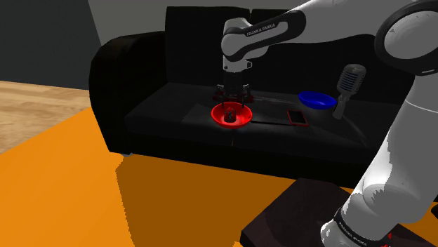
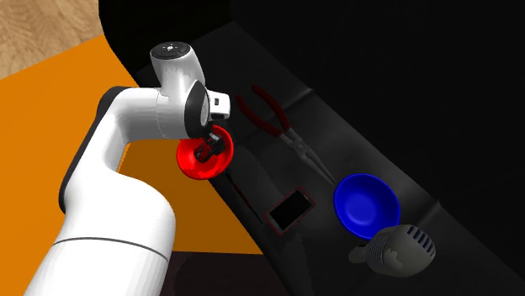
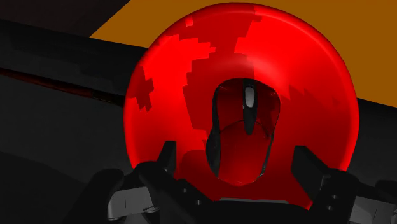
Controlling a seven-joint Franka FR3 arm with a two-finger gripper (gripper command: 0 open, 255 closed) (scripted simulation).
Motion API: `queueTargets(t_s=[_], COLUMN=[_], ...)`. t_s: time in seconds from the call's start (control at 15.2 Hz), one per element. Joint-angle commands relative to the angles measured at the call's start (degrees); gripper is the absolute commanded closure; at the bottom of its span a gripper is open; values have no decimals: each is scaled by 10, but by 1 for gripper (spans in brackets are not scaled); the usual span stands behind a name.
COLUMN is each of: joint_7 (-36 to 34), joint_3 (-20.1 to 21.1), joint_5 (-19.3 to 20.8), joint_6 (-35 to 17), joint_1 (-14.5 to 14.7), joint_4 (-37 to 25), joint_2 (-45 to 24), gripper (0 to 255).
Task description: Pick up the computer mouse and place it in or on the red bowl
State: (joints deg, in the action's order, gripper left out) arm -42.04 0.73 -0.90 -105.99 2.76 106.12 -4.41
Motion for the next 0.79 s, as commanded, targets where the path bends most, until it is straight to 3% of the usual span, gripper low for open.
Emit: queueTargets(t_s=[0.0,0.33,0.73], joint_7=[0,0,0], joint_3=[0,0,0], joint_5=[0,0,0], joint_6=[0,73,73], joint_1=[0,0,0], joint_4=[0,-73,-73], joint_2=[0,0,0], gripper=[0,0,0])
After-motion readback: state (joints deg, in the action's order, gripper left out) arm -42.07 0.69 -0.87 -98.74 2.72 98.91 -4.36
